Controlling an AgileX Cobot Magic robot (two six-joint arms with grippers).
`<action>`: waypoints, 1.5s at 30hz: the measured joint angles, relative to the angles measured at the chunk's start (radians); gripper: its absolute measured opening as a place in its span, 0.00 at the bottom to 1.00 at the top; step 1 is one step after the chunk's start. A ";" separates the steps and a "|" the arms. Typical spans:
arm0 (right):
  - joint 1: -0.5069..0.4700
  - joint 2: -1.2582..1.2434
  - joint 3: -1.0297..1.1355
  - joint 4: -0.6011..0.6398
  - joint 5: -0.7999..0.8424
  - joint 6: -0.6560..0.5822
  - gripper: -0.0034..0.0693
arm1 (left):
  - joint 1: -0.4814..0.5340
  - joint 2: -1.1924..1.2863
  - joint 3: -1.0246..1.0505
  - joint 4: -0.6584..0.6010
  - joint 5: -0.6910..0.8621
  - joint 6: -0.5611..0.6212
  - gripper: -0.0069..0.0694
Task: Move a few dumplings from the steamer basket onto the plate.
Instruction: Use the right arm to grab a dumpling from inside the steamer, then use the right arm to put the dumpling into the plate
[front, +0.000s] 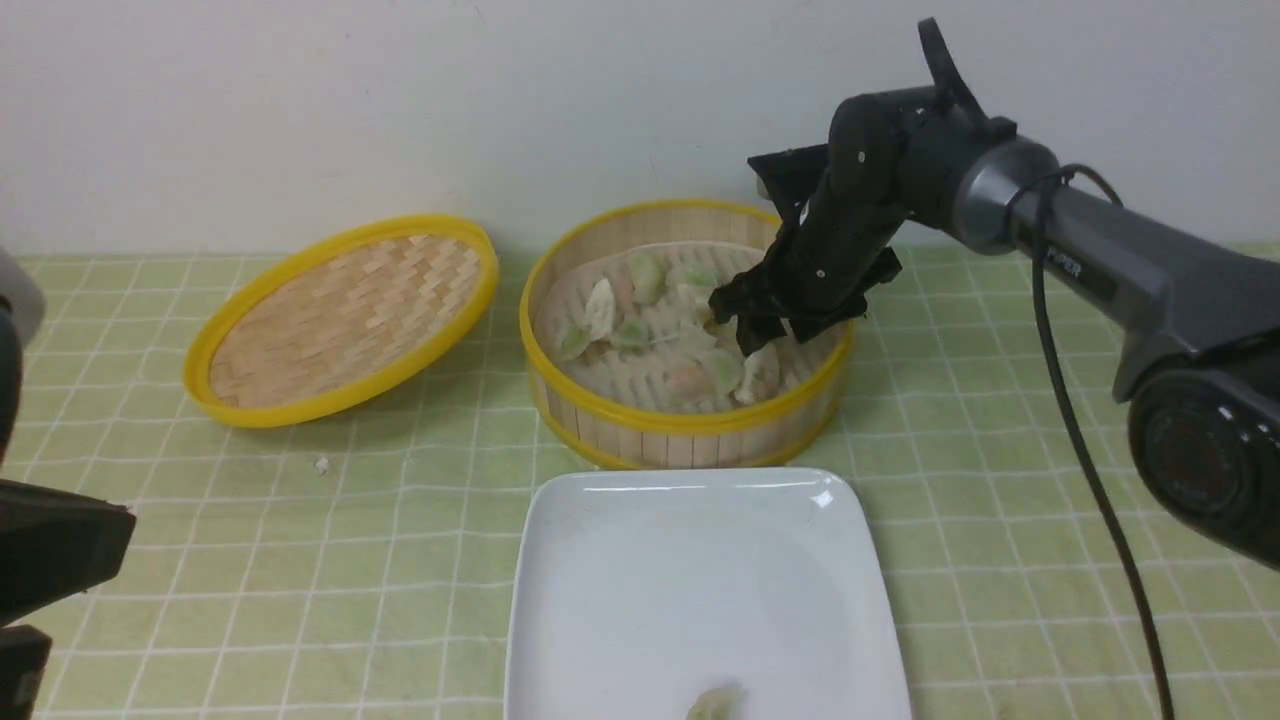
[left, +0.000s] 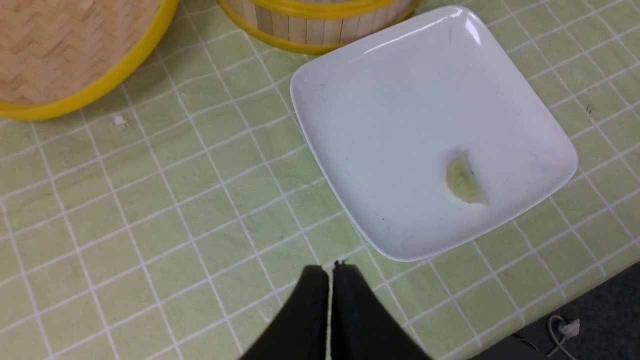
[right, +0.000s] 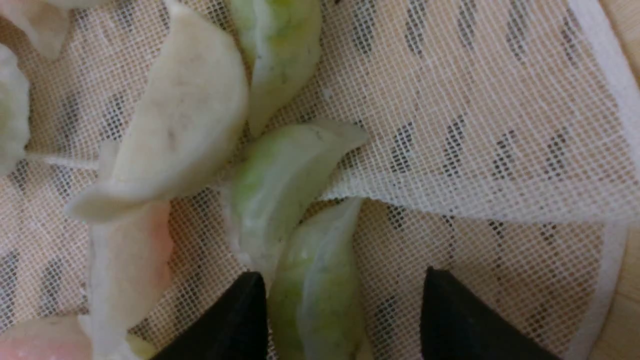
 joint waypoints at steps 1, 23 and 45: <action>0.000 0.000 -0.002 0.004 0.003 -0.002 0.49 | 0.000 0.000 0.000 0.000 0.000 -0.001 0.08; 0.054 -0.483 0.171 0.112 0.149 -0.010 0.29 | 0.000 0.000 0.001 0.002 0.001 -0.001 0.08; 0.199 -0.481 0.577 0.078 0.066 0.023 0.77 | 0.000 0.001 0.032 0.020 -0.036 -0.001 0.08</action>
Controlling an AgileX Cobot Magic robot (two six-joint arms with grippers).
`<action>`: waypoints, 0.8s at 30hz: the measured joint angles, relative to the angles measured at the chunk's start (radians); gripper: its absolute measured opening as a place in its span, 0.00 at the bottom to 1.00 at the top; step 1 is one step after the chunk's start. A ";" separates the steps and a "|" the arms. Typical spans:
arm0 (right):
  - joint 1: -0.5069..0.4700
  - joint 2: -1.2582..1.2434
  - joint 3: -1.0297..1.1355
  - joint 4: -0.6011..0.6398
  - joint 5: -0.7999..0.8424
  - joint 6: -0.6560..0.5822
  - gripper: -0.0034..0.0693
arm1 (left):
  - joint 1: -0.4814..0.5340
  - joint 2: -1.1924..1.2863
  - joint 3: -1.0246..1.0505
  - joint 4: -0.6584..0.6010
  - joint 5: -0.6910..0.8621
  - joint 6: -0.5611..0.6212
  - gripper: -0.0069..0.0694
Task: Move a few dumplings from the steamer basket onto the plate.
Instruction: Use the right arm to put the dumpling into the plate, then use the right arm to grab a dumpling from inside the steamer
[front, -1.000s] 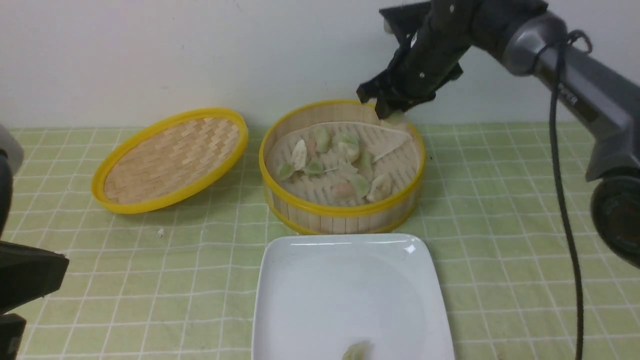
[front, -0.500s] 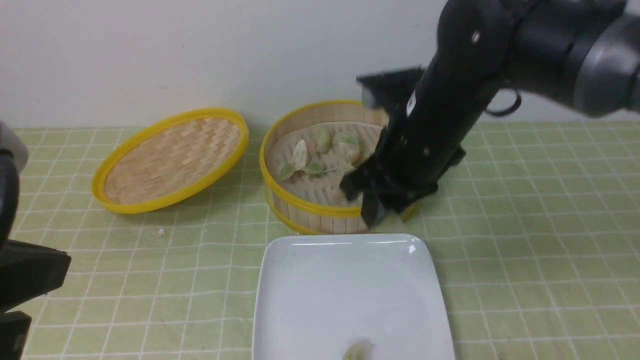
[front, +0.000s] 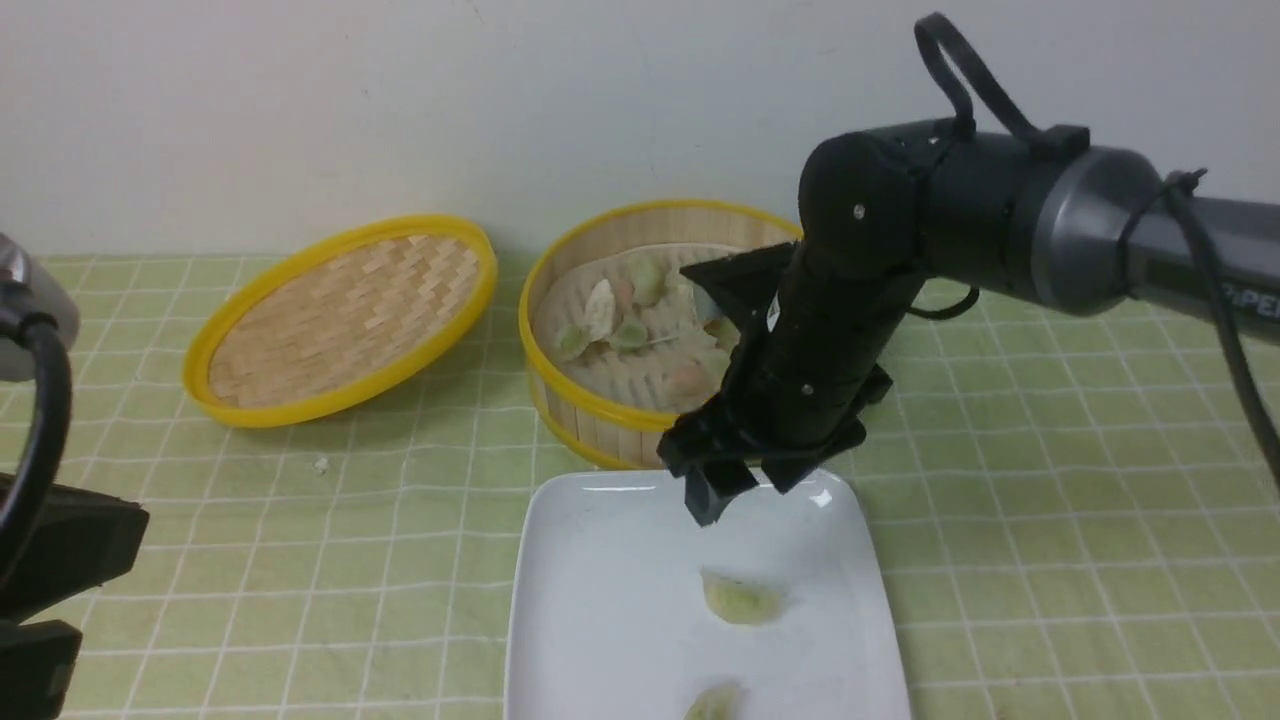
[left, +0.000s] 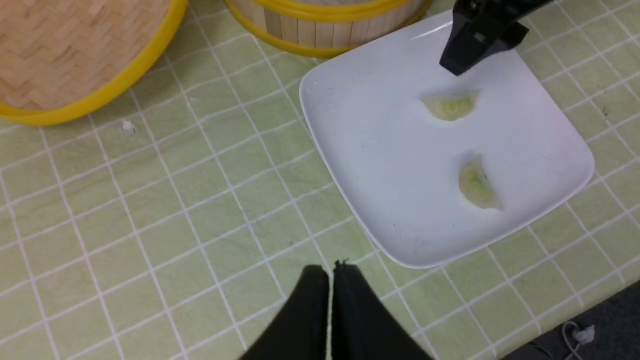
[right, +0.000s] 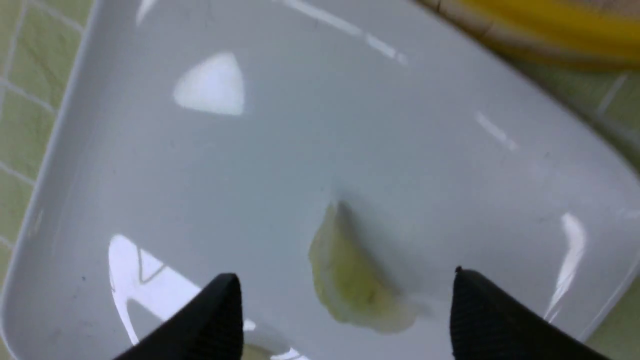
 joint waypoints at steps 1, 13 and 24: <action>-0.013 0.007 -0.038 -0.004 0.005 0.001 0.79 | 0.000 0.000 0.000 0.000 0.000 0.000 0.08; -0.156 0.283 -0.463 -0.094 0.032 -0.017 0.83 | 0.000 0.000 0.000 0.002 0.000 0.000 0.08; -0.156 0.474 -0.610 -0.139 0.073 -0.001 0.82 | 0.000 0.000 0.000 0.002 0.005 0.000 0.08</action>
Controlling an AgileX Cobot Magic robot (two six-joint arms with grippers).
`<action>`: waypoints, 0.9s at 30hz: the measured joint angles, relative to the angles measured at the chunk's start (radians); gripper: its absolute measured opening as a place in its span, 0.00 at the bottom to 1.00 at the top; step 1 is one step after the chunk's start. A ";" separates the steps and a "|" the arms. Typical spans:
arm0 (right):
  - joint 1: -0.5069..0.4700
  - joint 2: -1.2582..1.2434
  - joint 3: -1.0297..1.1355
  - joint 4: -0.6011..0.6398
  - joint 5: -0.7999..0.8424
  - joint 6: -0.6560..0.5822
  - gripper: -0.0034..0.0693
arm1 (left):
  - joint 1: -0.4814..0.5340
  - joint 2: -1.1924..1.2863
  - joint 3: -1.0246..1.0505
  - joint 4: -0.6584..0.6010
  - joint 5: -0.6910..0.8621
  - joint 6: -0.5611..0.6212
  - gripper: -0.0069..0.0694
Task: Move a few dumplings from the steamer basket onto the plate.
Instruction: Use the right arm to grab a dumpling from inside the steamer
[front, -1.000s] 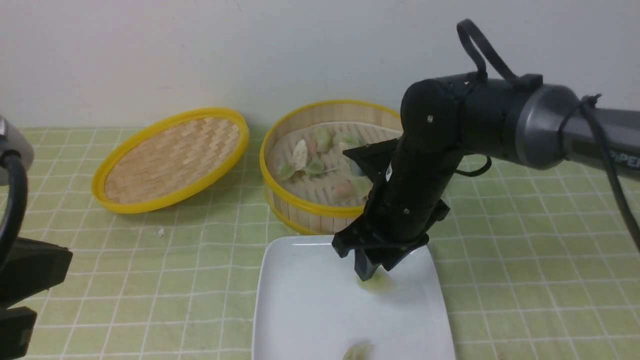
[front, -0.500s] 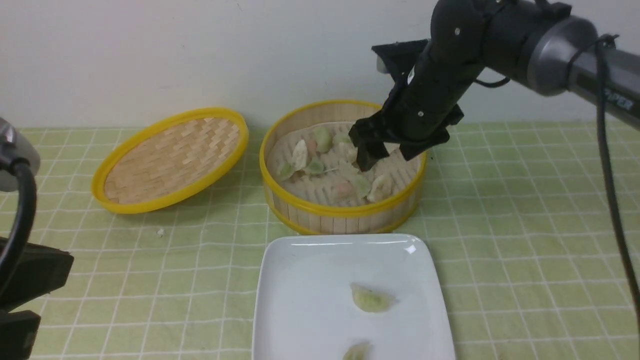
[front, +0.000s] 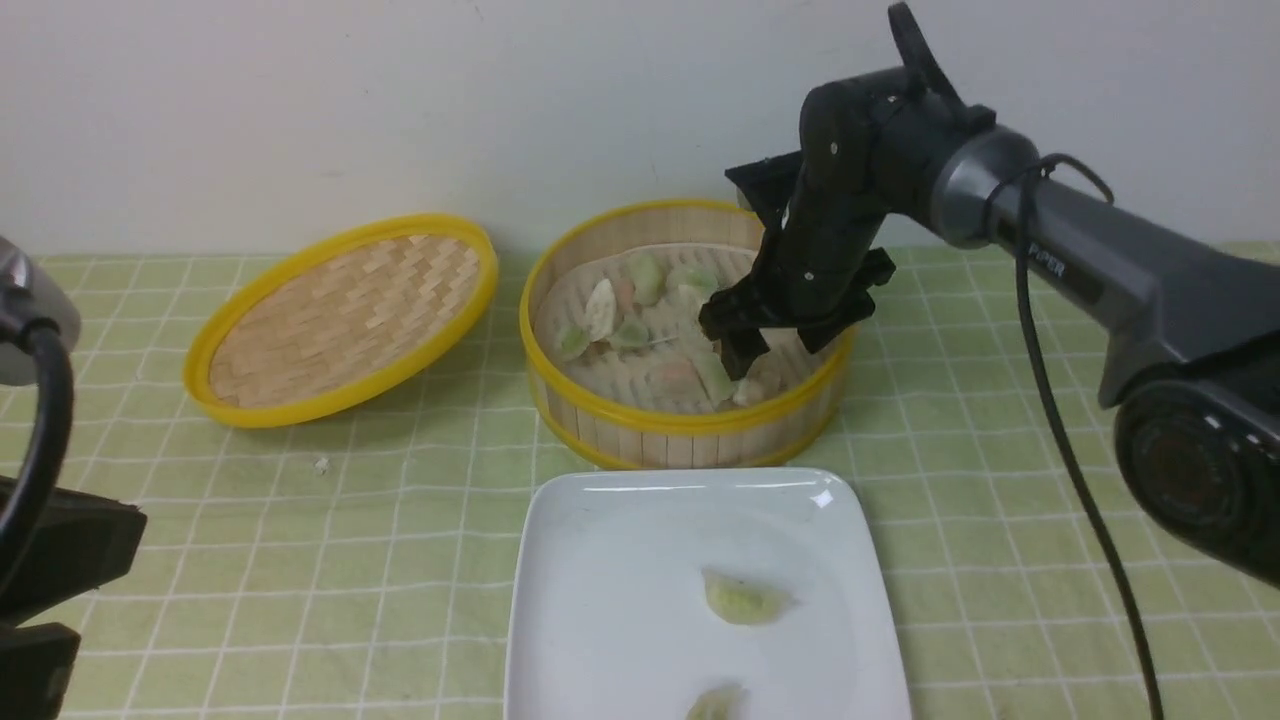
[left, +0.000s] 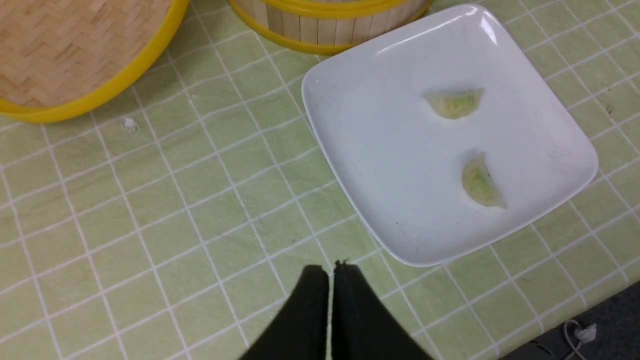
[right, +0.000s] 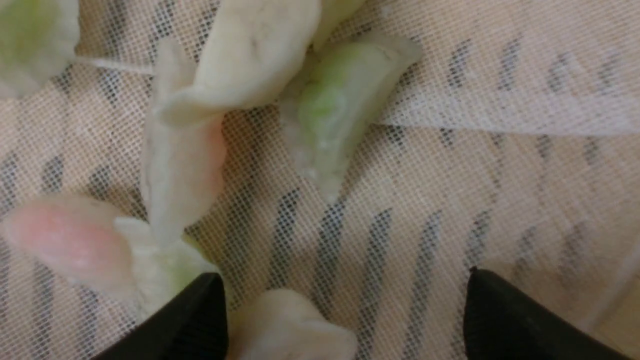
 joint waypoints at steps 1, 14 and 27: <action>0.000 0.006 -0.002 0.009 0.000 -0.005 0.81 | 0.000 0.000 0.000 0.000 0.002 0.000 0.08; -0.001 -0.026 -0.007 0.056 0.008 -0.025 0.44 | 0.000 0.000 0.000 0.000 0.018 0.000 0.08; 0.083 -0.492 0.362 0.187 0.011 -0.028 0.44 | 0.000 0.000 0.000 0.001 0.028 0.000 0.08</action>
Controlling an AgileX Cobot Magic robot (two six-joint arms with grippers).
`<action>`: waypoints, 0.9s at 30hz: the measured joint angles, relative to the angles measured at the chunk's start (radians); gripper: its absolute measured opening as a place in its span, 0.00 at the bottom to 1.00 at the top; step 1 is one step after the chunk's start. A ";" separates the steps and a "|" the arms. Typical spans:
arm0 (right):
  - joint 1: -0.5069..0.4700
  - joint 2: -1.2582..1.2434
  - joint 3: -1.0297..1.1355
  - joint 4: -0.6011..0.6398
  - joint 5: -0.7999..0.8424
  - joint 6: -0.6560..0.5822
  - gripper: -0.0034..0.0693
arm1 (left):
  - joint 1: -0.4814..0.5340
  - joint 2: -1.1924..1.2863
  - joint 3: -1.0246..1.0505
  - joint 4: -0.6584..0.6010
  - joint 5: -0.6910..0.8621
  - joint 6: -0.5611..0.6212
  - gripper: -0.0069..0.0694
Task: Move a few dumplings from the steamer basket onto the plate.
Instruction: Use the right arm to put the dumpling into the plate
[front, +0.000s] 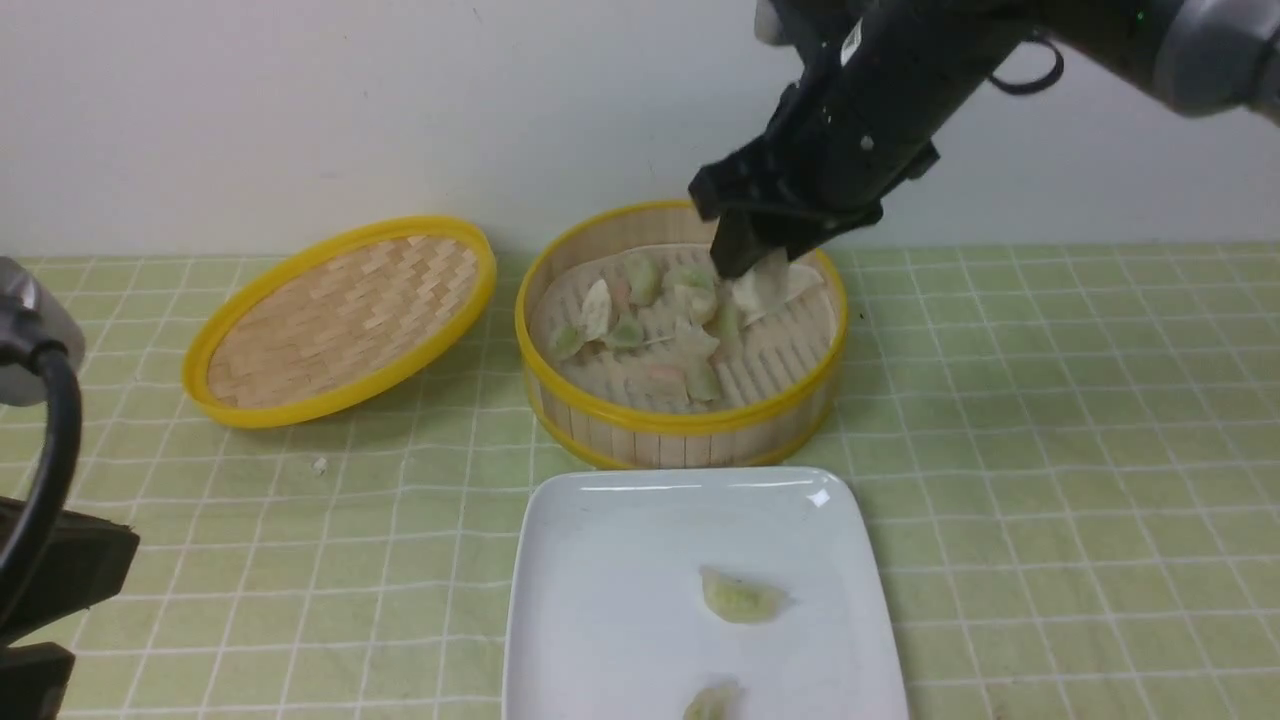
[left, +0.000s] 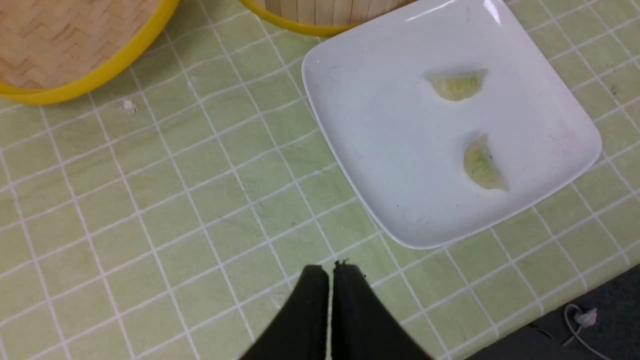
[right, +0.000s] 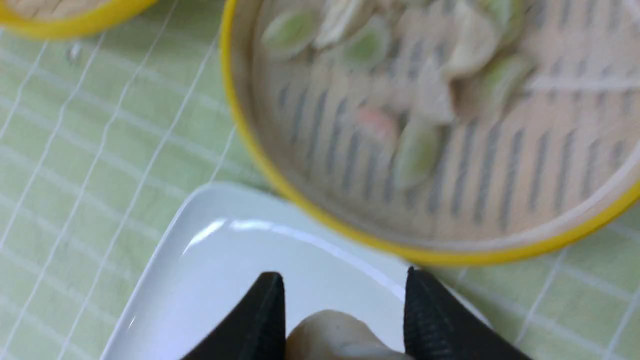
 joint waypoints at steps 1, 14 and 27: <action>0.004 -0.002 0.010 0.002 0.000 0.000 0.44 | 0.000 0.000 0.000 0.000 0.000 0.000 0.08; 0.142 0.147 0.188 0.031 -0.114 -0.001 0.51 | 0.000 0.000 0.000 -0.001 0.005 0.000 0.08; 0.142 -0.011 0.030 -0.081 -0.015 0.023 0.29 | 0.000 0.000 0.000 -0.002 0.029 0.000 0.08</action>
